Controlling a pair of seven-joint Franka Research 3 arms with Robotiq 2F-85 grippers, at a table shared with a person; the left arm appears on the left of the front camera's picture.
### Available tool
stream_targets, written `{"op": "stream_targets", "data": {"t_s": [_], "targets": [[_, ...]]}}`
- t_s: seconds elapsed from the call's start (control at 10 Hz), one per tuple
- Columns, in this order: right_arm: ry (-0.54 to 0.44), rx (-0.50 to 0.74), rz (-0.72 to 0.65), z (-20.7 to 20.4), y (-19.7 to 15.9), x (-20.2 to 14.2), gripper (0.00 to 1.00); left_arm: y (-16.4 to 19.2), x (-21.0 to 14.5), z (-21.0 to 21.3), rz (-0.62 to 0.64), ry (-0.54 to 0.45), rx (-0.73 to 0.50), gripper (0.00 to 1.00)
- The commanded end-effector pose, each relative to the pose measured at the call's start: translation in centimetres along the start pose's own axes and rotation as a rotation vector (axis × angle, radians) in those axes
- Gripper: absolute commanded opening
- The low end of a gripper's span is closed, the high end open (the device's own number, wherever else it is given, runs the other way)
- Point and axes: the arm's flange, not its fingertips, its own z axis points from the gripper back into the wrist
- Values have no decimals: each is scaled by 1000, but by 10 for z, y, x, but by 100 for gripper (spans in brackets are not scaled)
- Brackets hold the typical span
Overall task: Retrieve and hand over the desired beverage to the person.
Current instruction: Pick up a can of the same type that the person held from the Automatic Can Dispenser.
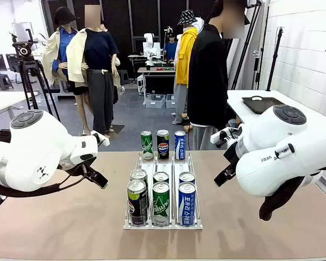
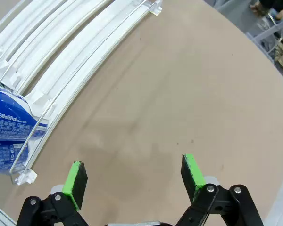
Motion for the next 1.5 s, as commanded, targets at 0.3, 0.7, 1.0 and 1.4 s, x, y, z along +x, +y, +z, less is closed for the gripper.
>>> {"op": "stream_targets", "data": {"t_s": [0.3, 0.7, 1.0, 1.4], "targets": [[0, 0, 0, 0, 0, 0, 100, 0, 0, 0, 0, 0, 0, 100], [0, 0, 0, 0, 0, 0, 100, 0, 0, 0, 0, 0, 0, 100], [0, 0, 0, 0, 0, 0, 100, 0, 0, 0, 0, 0, 0, 100], [-14, 45, -19, 34, -4, -4, 100, 4, 32, 24, 75, 40, -8, 100]]}}
